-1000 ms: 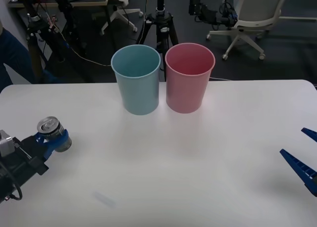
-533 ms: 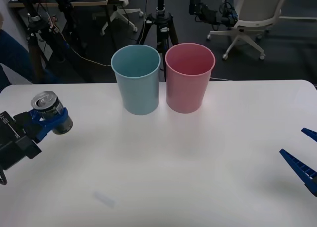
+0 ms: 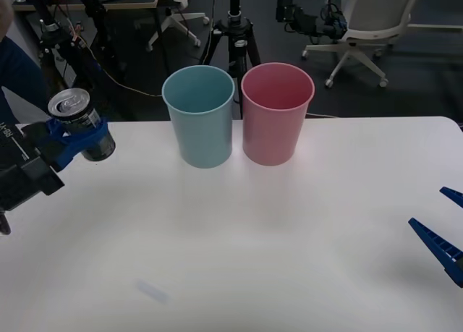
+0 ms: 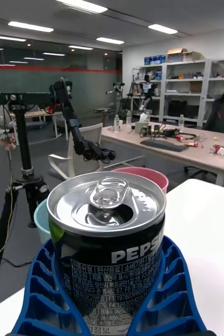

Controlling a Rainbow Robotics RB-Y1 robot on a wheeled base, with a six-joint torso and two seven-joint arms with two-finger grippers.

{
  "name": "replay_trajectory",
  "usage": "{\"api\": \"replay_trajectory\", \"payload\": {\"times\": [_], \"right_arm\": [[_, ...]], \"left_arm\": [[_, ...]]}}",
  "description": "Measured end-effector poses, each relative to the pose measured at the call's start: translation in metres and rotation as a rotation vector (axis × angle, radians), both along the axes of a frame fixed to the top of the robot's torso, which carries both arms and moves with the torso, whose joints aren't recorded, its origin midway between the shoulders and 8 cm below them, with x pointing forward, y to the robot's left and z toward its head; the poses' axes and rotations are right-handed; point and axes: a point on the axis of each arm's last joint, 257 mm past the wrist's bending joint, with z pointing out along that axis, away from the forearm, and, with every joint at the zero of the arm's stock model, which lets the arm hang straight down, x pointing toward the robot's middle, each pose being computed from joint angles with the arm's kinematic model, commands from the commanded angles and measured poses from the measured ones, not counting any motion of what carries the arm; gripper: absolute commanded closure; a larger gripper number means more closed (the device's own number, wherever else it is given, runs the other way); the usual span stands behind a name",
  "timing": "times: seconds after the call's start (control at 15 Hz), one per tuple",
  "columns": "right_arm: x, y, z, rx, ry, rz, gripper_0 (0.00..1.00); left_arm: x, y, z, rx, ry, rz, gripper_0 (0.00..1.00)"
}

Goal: Grasp the object on the table and drop it into the matching bin: aluminum can to the light blue bin, PET bottle to the pink bin.

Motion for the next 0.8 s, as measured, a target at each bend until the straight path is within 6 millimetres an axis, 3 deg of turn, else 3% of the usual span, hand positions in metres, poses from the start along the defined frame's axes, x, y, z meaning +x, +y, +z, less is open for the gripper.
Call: {"api": "replay_trajectory", "payload": {"times": [0.27, 0.8], "right_arm": [[0.0, 0.0, 0.0, 0.0, 0.0, 0.0, 0.0], [0.0, 0.0, 0.0, 0.0, 0.0, 0.0, 0.0]], "left_arm": [[0.031, -0.002, 0.024, -0.033, 0.007, 0.023, 0.94], [0.136, -0.041, 0.04, -0.059, 0.012, 0.007, 0.94]]}}
